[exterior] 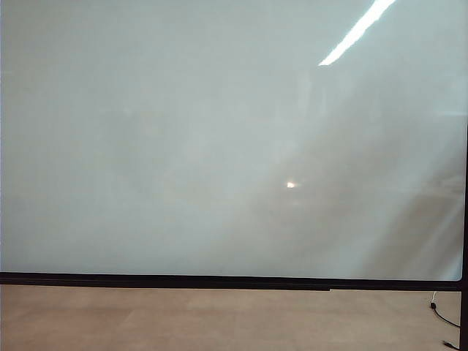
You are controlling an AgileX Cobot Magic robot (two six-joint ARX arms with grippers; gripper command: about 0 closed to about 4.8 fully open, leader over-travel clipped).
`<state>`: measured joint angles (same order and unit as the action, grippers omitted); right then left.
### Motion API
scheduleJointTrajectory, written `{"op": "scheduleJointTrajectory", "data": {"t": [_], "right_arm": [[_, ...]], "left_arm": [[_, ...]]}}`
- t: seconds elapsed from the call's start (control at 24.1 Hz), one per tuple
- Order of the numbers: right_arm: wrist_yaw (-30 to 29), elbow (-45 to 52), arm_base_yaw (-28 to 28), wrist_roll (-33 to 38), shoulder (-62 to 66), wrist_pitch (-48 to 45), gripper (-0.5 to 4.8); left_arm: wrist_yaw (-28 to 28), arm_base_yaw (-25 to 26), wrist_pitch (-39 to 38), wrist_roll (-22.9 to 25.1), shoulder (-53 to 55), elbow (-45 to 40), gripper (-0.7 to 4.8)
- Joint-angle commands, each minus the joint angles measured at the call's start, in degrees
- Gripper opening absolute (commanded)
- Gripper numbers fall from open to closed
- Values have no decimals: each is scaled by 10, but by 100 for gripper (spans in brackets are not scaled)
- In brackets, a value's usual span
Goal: Pick up the pen on the shelf to the right of the whiteboard and draw a cross mark.
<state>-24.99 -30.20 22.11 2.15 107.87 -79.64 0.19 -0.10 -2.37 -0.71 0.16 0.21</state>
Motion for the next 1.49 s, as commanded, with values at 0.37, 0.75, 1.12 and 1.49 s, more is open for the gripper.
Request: {"op": "scheduleJointTrajectory", "data": {"t": [0.37,0.75,1.12,1.49], "right_arm": [[-8,-22,0,15,15,-13,265],[-11,-41,-1,23,29,-14,261],[-22,-52,-1,28,45,-13,228],[-33,-57,-1,28,50,-13,209]], "left_arm": [[0,0,7,3,0,2,-5],[0,0,7,3,0,2,-4],[0,0,7,3,0,2,-4],[0,0,7,3,0,2,-4]]}}
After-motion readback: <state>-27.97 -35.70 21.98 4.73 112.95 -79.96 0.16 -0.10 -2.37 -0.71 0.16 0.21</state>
